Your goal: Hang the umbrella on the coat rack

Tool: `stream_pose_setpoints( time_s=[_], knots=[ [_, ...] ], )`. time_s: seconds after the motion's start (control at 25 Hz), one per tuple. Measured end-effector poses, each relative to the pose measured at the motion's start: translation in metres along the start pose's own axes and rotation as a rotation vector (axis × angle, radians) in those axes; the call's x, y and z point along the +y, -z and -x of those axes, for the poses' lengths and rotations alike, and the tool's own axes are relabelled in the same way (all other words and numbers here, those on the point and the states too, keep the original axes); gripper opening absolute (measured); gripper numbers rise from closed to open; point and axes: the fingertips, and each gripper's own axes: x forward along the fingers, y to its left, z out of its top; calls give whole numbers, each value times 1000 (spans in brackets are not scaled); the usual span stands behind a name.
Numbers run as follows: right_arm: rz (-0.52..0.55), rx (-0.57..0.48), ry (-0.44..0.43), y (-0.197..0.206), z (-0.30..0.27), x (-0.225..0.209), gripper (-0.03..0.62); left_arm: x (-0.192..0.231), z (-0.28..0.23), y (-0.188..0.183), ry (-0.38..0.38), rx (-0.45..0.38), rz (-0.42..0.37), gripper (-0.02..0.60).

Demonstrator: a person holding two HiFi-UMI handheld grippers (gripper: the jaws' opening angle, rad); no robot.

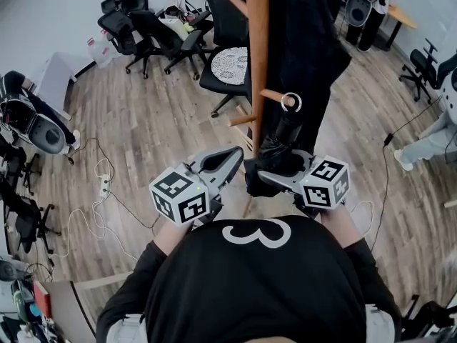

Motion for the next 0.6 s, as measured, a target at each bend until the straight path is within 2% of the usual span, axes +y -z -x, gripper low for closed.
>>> stream_pose_setpoints(
  time_s=[0.6],
  knots=[
    [-10,41,-42,7,-15,-20,268,16,-5,3,-55,-17,12,15]
  ],
)
